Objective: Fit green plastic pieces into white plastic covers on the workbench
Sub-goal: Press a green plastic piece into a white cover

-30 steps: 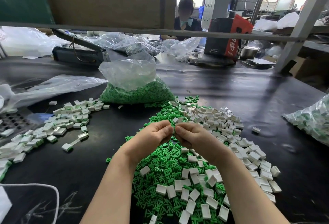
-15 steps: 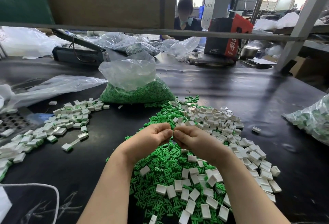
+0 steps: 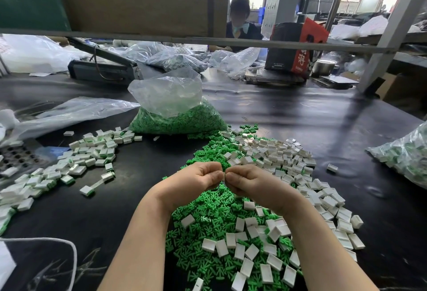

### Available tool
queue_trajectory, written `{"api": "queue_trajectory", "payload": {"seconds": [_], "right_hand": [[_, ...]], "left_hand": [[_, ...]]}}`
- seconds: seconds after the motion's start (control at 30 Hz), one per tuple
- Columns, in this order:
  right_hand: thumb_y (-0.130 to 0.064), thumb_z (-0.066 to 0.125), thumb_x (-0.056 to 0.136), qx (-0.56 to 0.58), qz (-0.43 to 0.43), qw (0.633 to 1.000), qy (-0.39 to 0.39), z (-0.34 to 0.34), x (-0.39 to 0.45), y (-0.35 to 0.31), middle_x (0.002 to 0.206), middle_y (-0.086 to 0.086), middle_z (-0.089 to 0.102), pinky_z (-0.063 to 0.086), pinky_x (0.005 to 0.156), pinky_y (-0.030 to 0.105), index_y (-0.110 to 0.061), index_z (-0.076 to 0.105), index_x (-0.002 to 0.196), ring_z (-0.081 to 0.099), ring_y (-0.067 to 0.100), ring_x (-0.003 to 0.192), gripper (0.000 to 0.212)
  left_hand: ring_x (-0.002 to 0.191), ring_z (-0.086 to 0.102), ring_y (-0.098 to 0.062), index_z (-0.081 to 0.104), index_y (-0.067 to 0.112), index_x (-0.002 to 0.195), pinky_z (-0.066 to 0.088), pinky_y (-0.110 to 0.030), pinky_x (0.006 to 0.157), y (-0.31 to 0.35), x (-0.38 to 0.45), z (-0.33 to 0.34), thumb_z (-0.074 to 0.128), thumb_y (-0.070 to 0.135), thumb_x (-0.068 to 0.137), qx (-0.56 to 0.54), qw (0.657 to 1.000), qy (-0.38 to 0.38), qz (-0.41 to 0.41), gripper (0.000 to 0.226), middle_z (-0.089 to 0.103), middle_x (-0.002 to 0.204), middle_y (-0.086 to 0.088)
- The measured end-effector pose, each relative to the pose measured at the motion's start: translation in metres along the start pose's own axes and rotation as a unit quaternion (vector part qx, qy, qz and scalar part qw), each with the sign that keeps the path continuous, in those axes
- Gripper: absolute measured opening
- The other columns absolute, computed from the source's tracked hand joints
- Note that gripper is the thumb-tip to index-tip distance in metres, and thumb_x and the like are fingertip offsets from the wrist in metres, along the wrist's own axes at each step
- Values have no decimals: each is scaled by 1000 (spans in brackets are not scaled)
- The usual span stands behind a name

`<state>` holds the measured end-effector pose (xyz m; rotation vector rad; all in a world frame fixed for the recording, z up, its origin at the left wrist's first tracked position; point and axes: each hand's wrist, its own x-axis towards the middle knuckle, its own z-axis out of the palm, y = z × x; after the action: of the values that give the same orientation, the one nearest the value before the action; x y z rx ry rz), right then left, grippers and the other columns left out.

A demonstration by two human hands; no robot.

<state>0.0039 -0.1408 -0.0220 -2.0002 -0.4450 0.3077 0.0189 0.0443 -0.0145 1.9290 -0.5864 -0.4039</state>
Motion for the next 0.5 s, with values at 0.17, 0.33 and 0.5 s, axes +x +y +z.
{"api": "queue_trajectory", "payload": {"seconds": [0.17,0.33,0.5], "right_hand": [[-18,46,102,-1,-9,1000,9,1,1,-1,68,3,39,30,60,31,4,50,83,34,19,65,29],[-14,43,103,14,-25,999,31,1,2,-6,68,-2,42,34,60,19,3,52,85,38,6,62,26],[-13,42,103,53,-32,998,31,0,0,-8,66,-1,41,35,54,14,-11,50,76,37,3,56,29]], "left_hand": [[63,35,-6,49,18,73,32,-21,62,1,-1,0,48,15,102,-5,1000,14,5,29,38,64,11],[60,39,-1,51,15,76,35,-11,58,5,2,3,48,11,101,-58,997,45,15,25,42,64,9],[74,53,-7,68,11,93,44,-21,71,2,3,0,57,17,97,-5,996,90,18,14,63,79,-2]]}}
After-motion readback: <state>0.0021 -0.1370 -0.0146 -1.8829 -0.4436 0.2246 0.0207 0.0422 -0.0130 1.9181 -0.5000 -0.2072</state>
